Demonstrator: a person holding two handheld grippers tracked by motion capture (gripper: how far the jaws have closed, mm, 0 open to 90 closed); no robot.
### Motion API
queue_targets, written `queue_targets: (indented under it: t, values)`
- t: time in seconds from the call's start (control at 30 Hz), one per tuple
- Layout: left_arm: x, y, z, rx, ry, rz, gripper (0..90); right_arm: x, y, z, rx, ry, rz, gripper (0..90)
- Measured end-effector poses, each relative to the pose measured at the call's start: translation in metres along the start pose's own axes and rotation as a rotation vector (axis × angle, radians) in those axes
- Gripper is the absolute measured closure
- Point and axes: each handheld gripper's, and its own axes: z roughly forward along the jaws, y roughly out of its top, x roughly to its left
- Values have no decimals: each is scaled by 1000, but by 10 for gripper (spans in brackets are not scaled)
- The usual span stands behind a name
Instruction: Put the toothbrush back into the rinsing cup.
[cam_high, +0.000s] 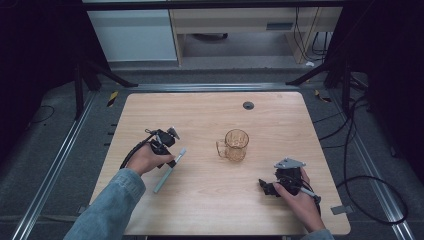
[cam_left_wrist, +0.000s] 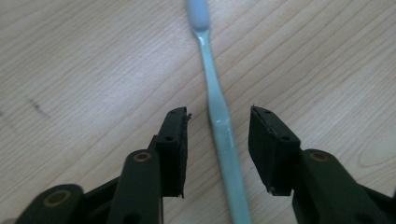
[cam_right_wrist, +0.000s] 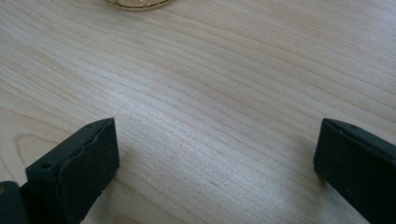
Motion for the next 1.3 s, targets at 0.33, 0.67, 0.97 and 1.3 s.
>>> queue_targets:
  t: [0.33, 0.67, 0.97, 1.3]
  values:
    - [0, 8, 8, 25, 12, -29, 621, 0, 0, 0, -3, 3, 0, 7]
    - [3, 13, 16, 69, 19, -70, 633, 0, 0, 0, -2, 2, -1, 7]
    - [2, 16, 19, 79, 8, -82, 656, 0, 0, 0, -2, 3, -1, 7]
    - [5, 14, 22, 90, 11, -96, 679, 0, 0, 0, -2, 3, 0, 7]
